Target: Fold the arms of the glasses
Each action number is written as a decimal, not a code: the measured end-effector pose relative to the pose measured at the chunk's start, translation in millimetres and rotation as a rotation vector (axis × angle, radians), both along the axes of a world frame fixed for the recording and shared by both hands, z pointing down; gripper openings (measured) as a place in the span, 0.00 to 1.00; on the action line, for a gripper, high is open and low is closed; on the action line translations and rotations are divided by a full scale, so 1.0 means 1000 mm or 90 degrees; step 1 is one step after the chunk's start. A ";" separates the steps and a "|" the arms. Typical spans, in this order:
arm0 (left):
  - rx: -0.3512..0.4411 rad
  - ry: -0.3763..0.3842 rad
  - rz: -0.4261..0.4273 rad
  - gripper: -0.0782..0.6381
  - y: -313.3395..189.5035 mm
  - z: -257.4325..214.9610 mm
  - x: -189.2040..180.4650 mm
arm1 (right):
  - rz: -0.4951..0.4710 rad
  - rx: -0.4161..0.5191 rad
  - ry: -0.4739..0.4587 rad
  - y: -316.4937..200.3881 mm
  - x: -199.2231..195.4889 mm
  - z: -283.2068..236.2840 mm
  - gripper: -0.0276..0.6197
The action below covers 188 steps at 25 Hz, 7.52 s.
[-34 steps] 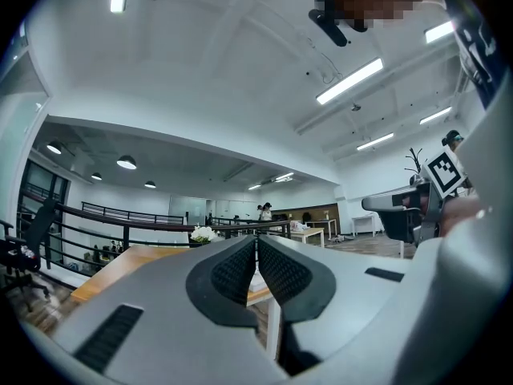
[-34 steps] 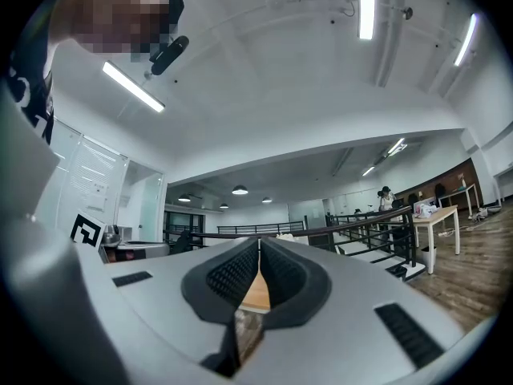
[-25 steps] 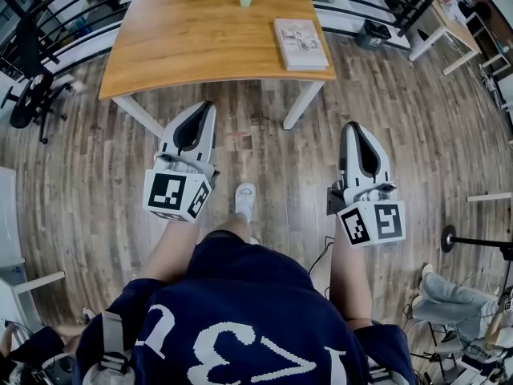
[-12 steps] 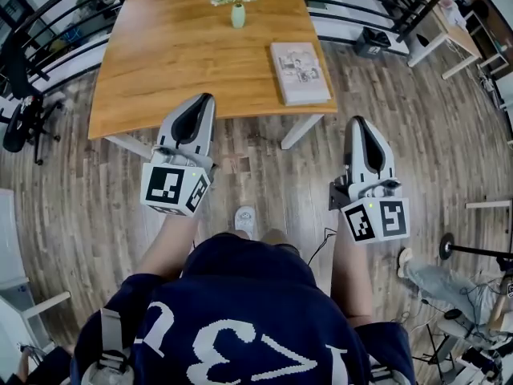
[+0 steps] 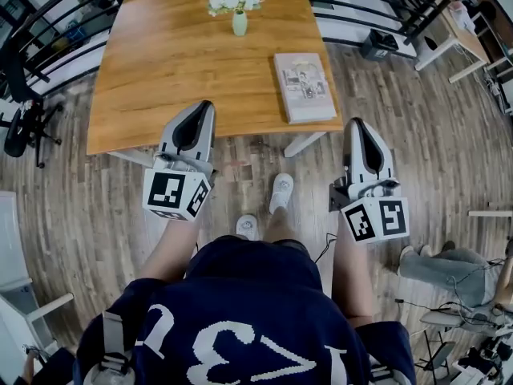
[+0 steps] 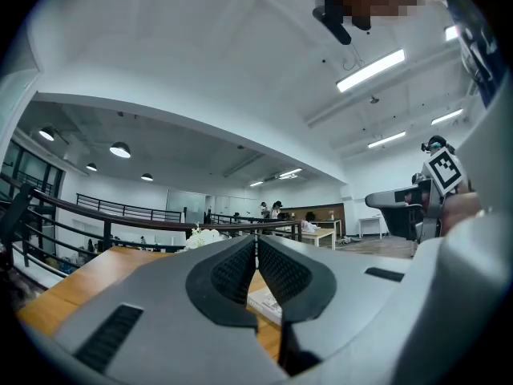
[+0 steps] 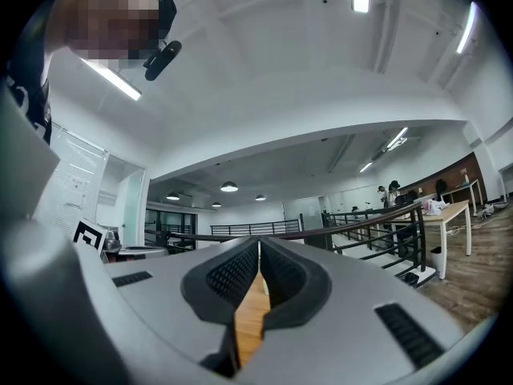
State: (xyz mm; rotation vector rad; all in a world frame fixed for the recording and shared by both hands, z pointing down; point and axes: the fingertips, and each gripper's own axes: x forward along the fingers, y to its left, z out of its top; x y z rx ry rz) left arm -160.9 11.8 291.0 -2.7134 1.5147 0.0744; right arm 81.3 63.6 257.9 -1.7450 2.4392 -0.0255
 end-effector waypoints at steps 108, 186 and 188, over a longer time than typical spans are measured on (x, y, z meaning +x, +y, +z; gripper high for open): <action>-0.170 -0.026 0.035 0.14 -0.233 0.132 0.113 | -0.057 -0.477 -0.801 -0.242 0.044 0.309 0.09; -0.483 0.116 0.439 0.24 -0.230 0.152 0.205 | -0.338 -0.430 -0.664 -0.226 -0.006 0.185 0.08; -0.465 0.123 0.388 0.31 -0.246 0.149 0.192 | -0.336 -0.429 -0.664 -0.225 -0.004 0.184 0.08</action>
